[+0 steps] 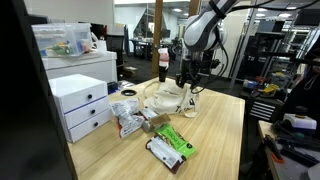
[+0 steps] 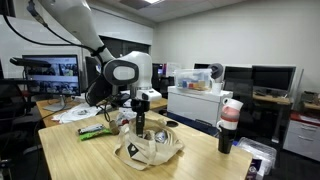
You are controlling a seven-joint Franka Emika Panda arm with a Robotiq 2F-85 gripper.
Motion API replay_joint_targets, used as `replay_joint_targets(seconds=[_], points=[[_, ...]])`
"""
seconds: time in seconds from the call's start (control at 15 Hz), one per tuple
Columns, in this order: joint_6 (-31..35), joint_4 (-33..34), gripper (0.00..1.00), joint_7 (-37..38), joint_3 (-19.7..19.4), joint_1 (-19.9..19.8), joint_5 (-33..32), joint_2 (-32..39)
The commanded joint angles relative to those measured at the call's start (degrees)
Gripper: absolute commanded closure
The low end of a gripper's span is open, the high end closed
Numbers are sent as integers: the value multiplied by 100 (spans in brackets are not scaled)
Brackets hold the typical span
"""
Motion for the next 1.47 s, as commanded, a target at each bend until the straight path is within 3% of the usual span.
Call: replay_joint_targets(seconds=[0.0, 0.07, 0.2, 1.33, 1.4], points=[[-59, -59, 8, 252, -42, 62, -165, -97], [-58, -52, 1, 247, -37, 63, -161, -94], [-58, -40, 0, 248, -35, 66, -161, -82], [-100, 331, 0, 117, 47, 10, -11, 411], [-87, 346, 25, 78, 72, 3, 10, 429]])
